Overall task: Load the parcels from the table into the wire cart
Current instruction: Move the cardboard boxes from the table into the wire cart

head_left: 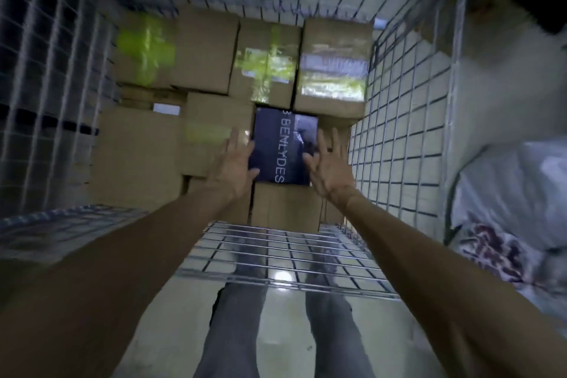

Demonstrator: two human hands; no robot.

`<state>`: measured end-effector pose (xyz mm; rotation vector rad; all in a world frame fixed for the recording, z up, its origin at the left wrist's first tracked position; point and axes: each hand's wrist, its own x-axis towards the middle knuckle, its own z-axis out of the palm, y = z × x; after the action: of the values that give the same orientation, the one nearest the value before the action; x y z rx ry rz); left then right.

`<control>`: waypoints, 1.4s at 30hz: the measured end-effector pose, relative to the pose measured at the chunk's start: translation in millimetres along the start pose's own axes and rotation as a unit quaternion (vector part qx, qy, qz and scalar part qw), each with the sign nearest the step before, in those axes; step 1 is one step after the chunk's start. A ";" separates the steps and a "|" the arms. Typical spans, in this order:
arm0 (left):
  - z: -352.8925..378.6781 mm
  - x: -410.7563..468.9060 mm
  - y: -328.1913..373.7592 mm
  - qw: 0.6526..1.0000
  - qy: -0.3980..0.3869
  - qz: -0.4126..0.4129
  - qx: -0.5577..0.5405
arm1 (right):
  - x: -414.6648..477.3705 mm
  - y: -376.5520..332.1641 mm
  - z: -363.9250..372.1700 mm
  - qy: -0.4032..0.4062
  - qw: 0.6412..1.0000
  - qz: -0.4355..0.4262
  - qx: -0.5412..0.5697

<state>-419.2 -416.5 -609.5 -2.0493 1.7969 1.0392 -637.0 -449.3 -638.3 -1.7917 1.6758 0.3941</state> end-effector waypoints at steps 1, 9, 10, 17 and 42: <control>-10.6 -19.1 -3.1 0.998 0.013 -0.008 -0.057 | -17.9 -0.7 -20.0 -0.001 1.000 0.001 0.010; -113.5 -169.1 -19.0 0.989 0.100 -0.049 -0.097 | -127.3 -13.8 -148.6 0.038 0.997 -0.072 0.014; -127.1 -186.1 -17.8 0.985 0.116 -0.061 -0.113 | -133.1 -20.6 -159.3 0.043 0.995 -0.088 -0.002; -181.7 -310.7 4.9 0.941 0.252 -0.172 -0.150 | -173.8 -112.7 -240.0 0.042 0.969 -0.243 0.003; -243.3 -755.9 -164.5 0.758 0.462 -0.445 -0.115 | -499.9 -560.6 -248.0 0.040 0.788 -0.614 -0.014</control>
<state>-178.5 63.1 -1.4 -3.3353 0.5592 -0.1158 -215.4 -231.8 -5.4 -2.4831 0.2520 -0.2584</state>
